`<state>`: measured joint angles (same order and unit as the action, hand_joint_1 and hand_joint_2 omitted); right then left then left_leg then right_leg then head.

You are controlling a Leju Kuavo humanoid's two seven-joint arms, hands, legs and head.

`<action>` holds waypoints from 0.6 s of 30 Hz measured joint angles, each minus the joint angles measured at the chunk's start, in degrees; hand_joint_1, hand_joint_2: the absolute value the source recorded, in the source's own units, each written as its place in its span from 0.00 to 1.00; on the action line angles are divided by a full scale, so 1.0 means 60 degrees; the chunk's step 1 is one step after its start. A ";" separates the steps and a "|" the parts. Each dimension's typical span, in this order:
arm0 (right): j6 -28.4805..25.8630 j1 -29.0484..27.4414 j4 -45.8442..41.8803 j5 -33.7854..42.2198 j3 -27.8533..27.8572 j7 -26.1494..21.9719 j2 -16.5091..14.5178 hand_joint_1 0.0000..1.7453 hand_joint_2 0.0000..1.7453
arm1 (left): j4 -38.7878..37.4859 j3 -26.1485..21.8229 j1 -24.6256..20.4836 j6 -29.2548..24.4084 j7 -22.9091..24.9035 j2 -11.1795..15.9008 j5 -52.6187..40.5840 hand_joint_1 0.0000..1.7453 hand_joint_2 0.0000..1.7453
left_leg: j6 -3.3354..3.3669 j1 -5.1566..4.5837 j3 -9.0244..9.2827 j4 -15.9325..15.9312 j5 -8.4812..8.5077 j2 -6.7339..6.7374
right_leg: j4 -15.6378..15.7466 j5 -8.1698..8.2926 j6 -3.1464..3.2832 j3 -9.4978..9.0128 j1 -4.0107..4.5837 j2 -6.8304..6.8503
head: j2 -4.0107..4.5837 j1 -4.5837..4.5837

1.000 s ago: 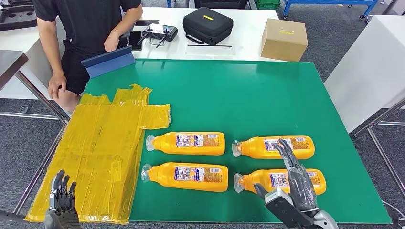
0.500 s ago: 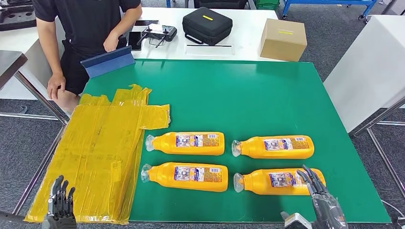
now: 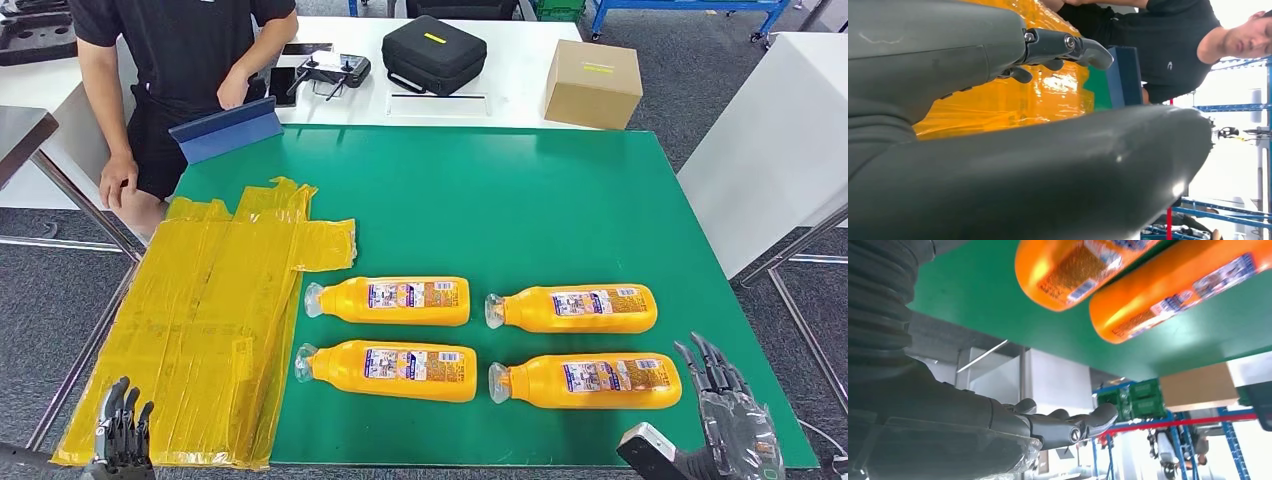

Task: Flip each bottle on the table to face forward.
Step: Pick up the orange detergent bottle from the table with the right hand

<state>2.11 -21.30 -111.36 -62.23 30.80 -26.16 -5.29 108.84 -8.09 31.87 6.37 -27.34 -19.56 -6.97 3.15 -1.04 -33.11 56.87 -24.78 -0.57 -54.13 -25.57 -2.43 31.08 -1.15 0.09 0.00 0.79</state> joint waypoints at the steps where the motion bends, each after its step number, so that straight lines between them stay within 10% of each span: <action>1: -0.0064 0.0110 0.0098 -0.0125 0.0004 0.0095 0.0027 0.00 1.00 | -0.0009 -0.0015 -0.0039 0.0044 0.0003 0.0000 0.0000 0.00 0.00 | 0.0000 0.0000 0.0002 0.0000 0.0000 -0.0001 | 0.0000 0.0000 0.0000 -0.0002 0.0000 0.0000 | 0.0000 -0.0001; 18: -0.0689 0.1211 0.2663 -0.0086 -0.1412 0.1328 0.1400 0.00 1.00 | -0.0435 -0.0454 -0.0588 0.0523 0.0033 -0.0001 0.0042 0.00 0.00 | 0.0009 -0.0004 -0.0001 0.0002 0.0010 -0.0002 | -0.0002 0.0008 -0.0005 -0.0093 0.0001 0.0002 | 0.0000 0.0001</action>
<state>-2.02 -14.03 -95.38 -62.74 22.32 -18.19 3.11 106.23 -10.81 28.34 9.50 -27.14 -19.56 -6.72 3.20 -1.07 -33.12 56.88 -24.72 -0.59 -54.15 -25.52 -2.46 30.51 -1.14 0.10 0.00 0.79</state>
